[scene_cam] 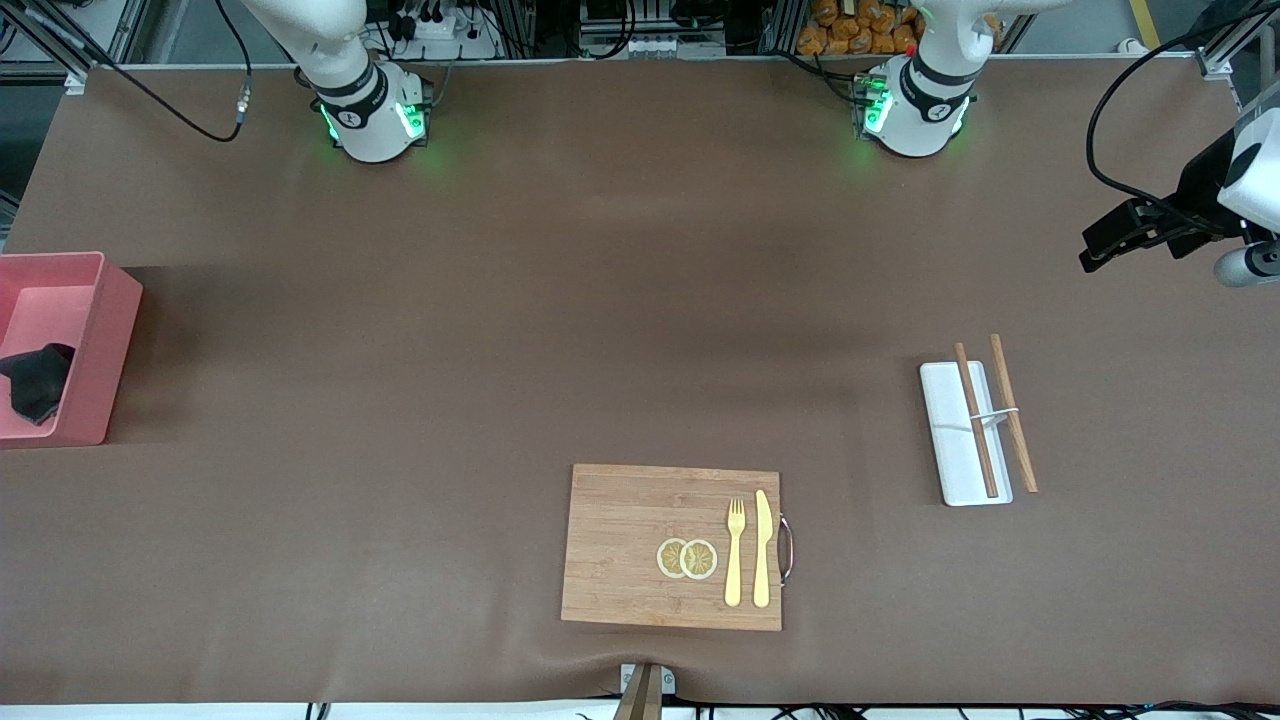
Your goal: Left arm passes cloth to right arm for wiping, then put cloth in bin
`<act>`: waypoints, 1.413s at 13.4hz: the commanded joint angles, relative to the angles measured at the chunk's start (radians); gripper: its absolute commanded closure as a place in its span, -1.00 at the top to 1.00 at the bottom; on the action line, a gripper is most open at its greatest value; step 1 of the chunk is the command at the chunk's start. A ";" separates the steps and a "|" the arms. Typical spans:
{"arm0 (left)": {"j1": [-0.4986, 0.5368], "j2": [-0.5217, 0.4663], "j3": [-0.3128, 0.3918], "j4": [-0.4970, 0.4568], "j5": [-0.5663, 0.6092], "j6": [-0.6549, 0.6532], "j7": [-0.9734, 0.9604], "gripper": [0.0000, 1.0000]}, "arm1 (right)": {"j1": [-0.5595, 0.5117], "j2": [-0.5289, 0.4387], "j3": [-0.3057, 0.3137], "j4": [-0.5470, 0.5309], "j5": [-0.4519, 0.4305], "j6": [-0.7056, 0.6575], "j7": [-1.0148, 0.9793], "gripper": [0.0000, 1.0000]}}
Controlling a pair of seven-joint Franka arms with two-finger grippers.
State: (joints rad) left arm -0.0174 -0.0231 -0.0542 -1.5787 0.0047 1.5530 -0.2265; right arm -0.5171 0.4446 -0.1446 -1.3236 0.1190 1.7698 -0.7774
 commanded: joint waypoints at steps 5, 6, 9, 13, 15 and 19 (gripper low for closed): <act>-0.001 0.009 0.002 0.020 0.020 0.004 0.012 1.00 | 0.285 -0.089 -0.004 -0.046 0.008 -0.089 0.321 1.00; -0.002 0.009 0.002 0.019 0.020 0.004 0.012 1.00 | 0.334 -0.101 -0.004 -0.055 0.008 -0.087 0.419 1.00; -0.003 0.009 0.002 0.017 0.015 0.004 0.012 1.00 | 0.469 -0.145 -0.004 -0.094 0.008 -0.049 0.600 1.00; 0.001 0.009 0.002 0.013 0.009 0.004 0.012 1.00 | 0.618 -0.237 -0.006 -0.140 -0.004 -0.044 0.823 1.00; 0.001 0.009 0.002 0.013 0.009 0.004 0.012 1.00 | 0.696 -0.291 -0.006 -0.173 -0.041 -0.046 0.938 1.00; 0.002 0.009 0.002 0.003 0.009 0.004 0.012 1.00 | 0.715 -0.463 -0.004 -0.437 -0.113 0.121 0.917 1.00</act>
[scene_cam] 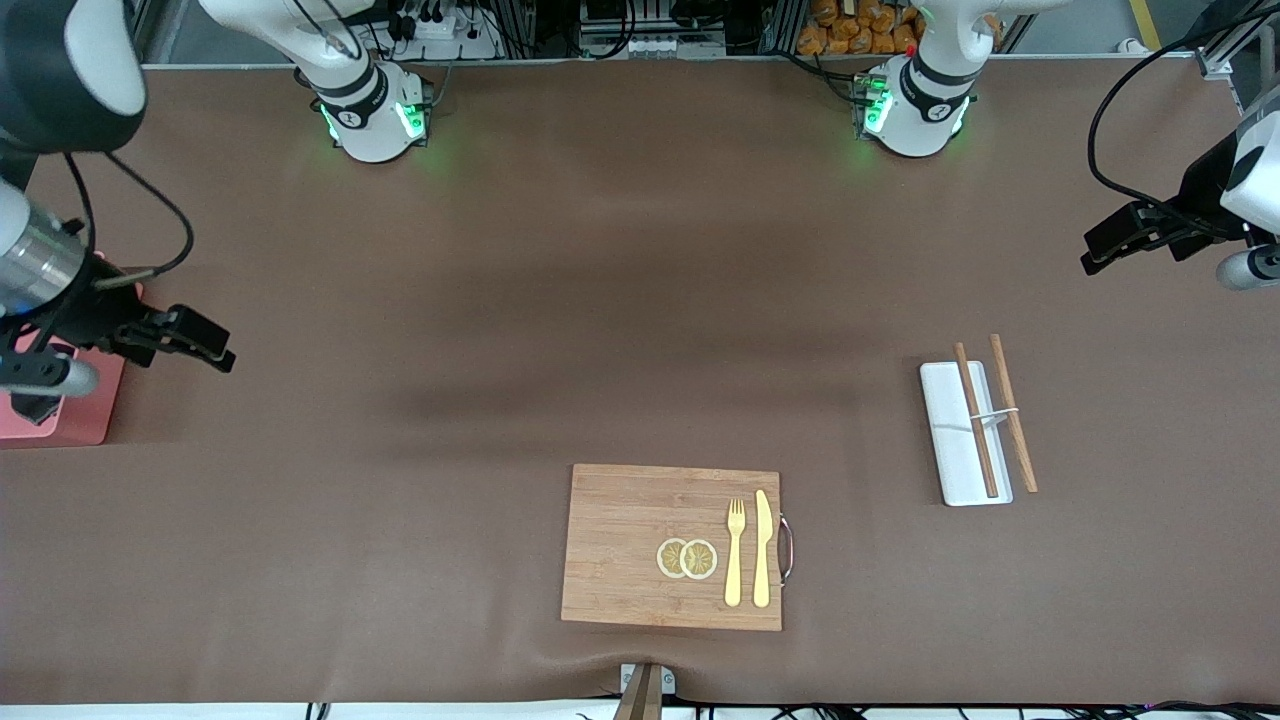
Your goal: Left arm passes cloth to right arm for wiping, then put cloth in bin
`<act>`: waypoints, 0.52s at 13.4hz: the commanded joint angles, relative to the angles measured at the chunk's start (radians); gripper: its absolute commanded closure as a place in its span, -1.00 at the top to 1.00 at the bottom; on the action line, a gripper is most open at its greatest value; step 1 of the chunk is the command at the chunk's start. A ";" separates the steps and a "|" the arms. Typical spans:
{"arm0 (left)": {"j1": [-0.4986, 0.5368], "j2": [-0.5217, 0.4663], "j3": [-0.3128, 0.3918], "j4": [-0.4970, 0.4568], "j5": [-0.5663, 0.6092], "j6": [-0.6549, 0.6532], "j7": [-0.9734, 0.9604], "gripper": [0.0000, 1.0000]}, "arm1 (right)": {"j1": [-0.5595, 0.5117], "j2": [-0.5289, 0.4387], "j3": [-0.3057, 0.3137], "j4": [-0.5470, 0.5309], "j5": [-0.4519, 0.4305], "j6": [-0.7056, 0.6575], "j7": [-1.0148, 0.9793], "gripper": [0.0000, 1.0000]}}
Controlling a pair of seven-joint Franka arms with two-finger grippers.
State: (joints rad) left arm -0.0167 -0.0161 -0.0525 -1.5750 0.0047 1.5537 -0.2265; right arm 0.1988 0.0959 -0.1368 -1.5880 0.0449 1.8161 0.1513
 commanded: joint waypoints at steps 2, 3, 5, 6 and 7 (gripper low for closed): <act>0.000 0.002 0.000 0.000 0.009 0.011 0.012 1.00 | -0.047 -0.111 -0.021 -0.161 -0.039 0.071 -0.125 1.00; 0.000 0.002 0.000 0.000 0.009 0.011 0.012 1.00 | -0.091 -0.104 -0.018 -0.147 -0.028 0.072 -0.183 1.00; -0.002 0.002 0.000 0.000 0.009 0.011 0.012 1.00 | -0.102 -0.090 -0.018 -0.110 -0.027 0.068 -0.194 1.00; -0.002 0.002 0.000 0.000 0.009 0.011 0.012 1.00 | -0.107 -0.088 -0.018 -0.093 -0.027 0.066 -0.197 1.00; -0.002 0.002 0.000 -0.002 0.009 0.009 0.012 1.00 | -0.107 -0.081 -0.020 -0.086 -0.027 0.068 -0.197 1.00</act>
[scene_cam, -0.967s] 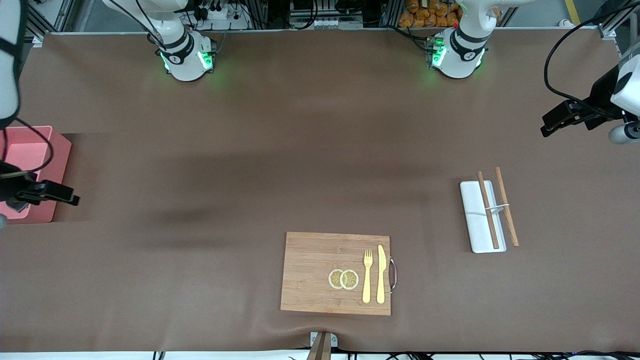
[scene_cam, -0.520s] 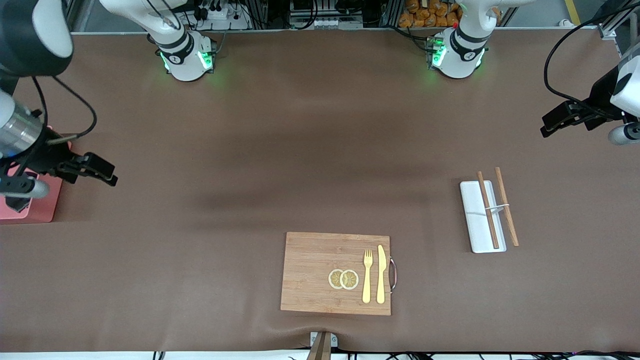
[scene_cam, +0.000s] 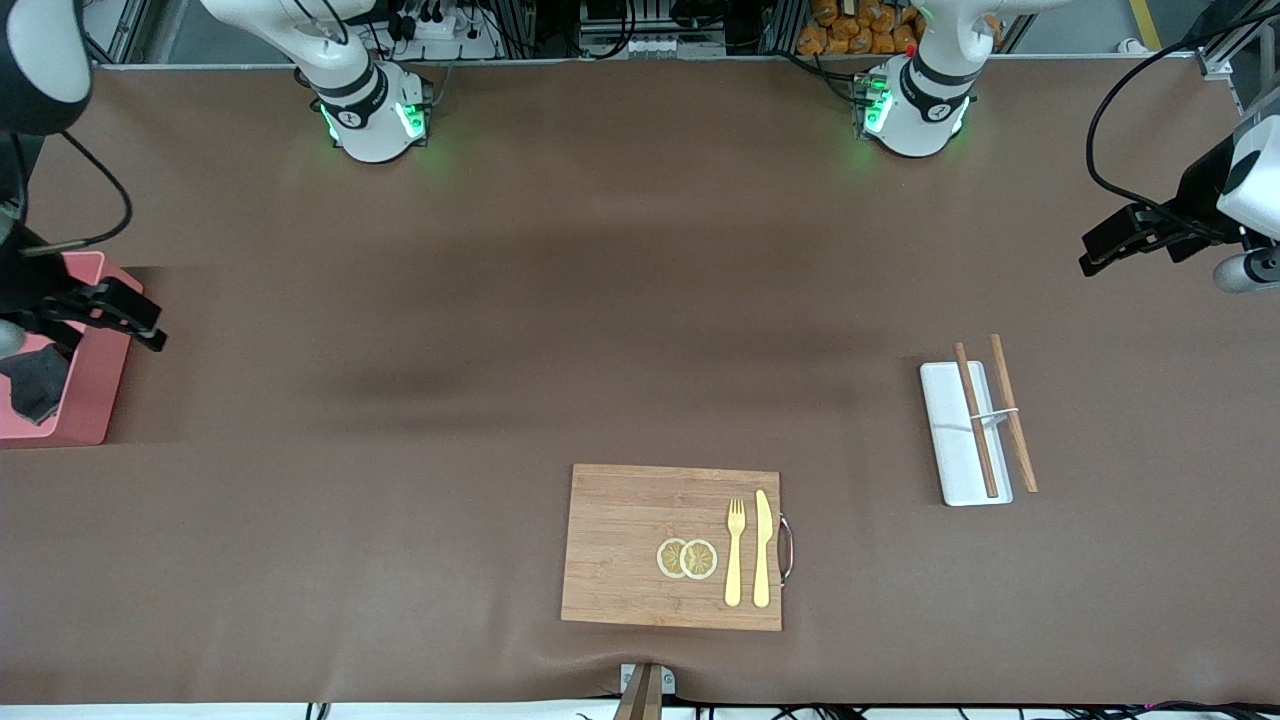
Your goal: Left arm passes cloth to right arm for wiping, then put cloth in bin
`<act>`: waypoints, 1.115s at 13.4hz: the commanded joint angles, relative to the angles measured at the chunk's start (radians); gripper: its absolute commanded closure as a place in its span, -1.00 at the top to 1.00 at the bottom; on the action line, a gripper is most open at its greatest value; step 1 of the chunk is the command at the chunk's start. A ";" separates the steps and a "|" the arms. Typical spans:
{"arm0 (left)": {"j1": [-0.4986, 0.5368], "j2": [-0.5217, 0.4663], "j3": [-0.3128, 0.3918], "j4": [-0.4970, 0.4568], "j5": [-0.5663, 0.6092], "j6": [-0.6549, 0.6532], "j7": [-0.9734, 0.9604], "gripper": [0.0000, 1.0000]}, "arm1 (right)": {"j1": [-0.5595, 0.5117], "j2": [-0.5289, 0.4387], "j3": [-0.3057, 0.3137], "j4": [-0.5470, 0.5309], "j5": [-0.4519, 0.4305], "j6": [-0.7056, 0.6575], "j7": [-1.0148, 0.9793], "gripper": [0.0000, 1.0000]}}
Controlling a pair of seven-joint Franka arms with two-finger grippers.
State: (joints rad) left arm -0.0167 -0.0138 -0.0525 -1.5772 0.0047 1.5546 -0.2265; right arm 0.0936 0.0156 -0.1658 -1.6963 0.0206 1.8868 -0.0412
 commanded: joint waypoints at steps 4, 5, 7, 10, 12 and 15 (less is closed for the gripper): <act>-0.002 0.000 0.000 0.002 0.011 0.009 0.012 1.00 | -0.003 0.015 0.011 0.032 -0.002 -0.002 -0.003 1.00; -0.002 0.000 0.000 0.000 0.011 0.009 0.012 1.00 | -0.005 0.017 0.009 0.038 -0.002 -0.002 -0.003 1.00; -0.002 0.000 0.000 0.000 0.011 0.009 0.012 1.00 | -0.006 0.017 0.009 0.056 -0.002 -0.003 -0.009 1.00; 0.000 0.000 0.000 0.000 0.011 0.009 0.012 1.00 | -0.003 0.024 0.011 0.072 -0.016 -0.018 -0.003 1.00; 0.000 0.000 0.000 0.000 0.011 0.009 0.012 1.00 | -0.008 0.027 0.011 0.073 -0.017 -0.021 -0.009 1.00; 0.000 0.000 0.000 -0.004 0.011 0.009 0.012 1.00 | -0.184 0.066 0.188 0.135 -0.016 -0.073 -0.005 1.00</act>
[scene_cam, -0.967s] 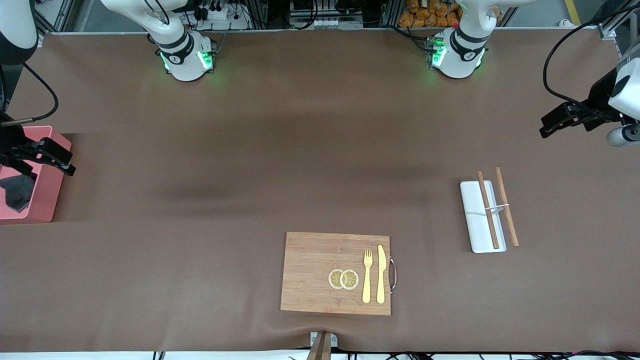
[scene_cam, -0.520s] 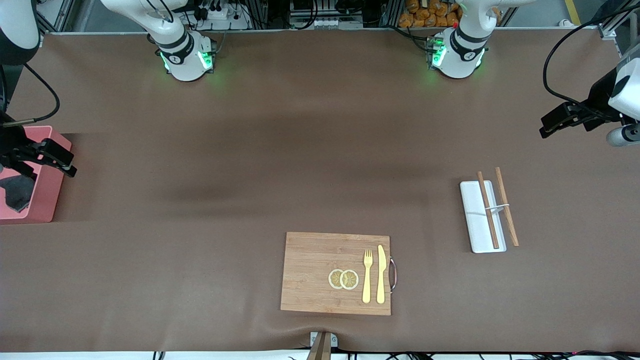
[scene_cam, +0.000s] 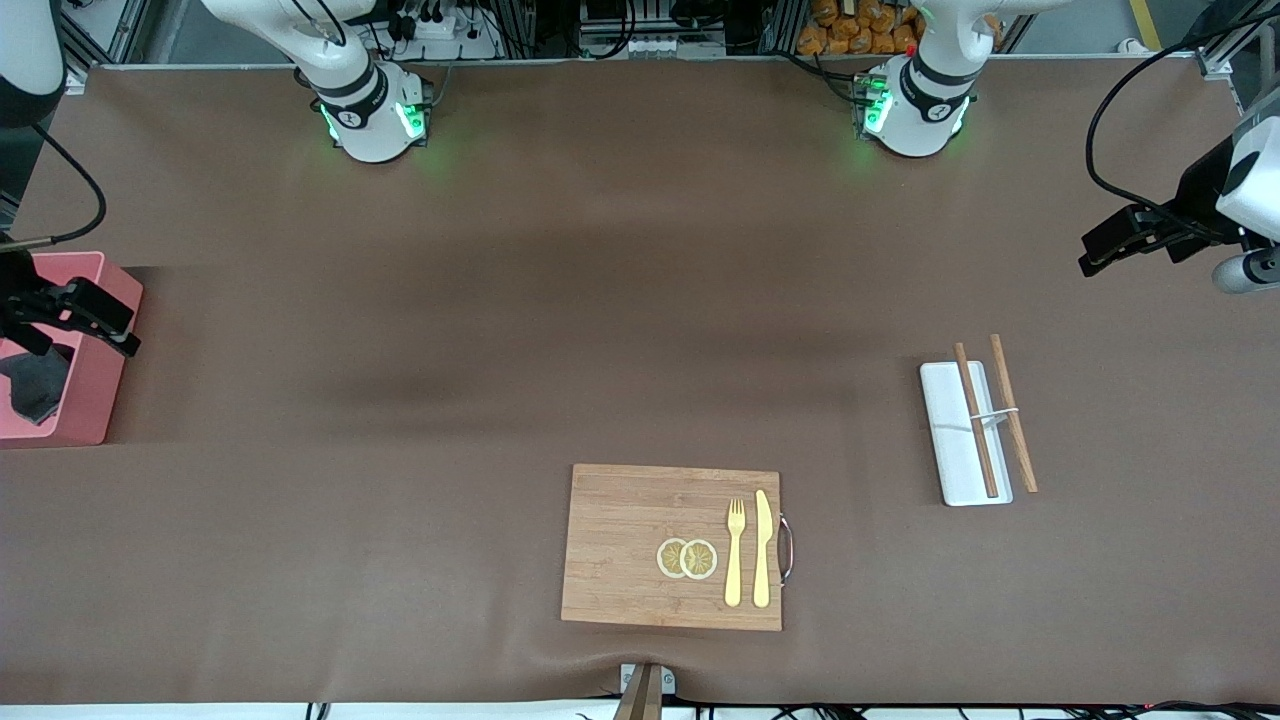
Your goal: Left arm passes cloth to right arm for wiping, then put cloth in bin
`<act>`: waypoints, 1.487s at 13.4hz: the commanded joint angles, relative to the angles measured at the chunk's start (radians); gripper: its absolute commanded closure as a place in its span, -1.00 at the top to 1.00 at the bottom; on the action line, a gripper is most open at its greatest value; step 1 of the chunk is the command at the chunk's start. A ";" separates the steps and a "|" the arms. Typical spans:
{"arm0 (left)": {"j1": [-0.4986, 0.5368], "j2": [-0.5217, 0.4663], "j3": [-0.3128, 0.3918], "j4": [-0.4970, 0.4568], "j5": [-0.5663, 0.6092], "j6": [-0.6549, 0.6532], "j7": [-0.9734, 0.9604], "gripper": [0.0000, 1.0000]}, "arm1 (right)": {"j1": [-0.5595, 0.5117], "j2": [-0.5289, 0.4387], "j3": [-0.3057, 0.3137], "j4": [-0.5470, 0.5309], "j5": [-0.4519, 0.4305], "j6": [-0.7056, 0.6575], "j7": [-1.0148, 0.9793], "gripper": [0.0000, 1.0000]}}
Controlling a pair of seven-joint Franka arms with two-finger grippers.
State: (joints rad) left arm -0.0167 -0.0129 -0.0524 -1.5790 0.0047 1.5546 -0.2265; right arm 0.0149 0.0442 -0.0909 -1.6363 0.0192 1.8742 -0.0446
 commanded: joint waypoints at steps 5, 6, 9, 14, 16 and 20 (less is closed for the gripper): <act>0.000 0.001 0.000 -0.006 0.011 0.009 0.012 1.00 | -0.111 0.025 0.102 0.148 -0.019 -0.211 -0.006 1.00; 0.000 0.002 0.000 -0.004 0.011 0.009 0.012 1.00 | -0.116 0.023 0.100 0.151 -0.019 -0.211 -0.006 1.00; 0.000 0.005 0.000 -0.003 0.011 0.009 0.012 1.00 | -0.173 0.029 0.102 0.148 -0.006 -0.211 -0.009 1.00; 0.000 0.005 0.000 -0.004 0.011 0.009 0.012 1.00 | -0.142 0.033 0.108 0.147 -0.002 -0.204 -0.009 1.00; 0.000 0.004 0.000 0.001 0.011 0.009 0.012 1.00 | -0.145 0.023 0.106 0.150 0.002 -0.208 -0.006 1.00; 0.003 0.004 0.002 0.010 0.012 0.004 0.013 1.00 | -0.151 0.031 0.105 0.148 0.033 -0.181 -0.009 1.00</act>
State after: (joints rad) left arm -0.0166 -0.0075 -0.0519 -1.5804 0.0047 1.5552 -0.2265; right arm -0.1276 0.0710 0.0140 -1.4987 0.0291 1.6825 -0.0515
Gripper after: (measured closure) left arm 0.000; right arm 0.000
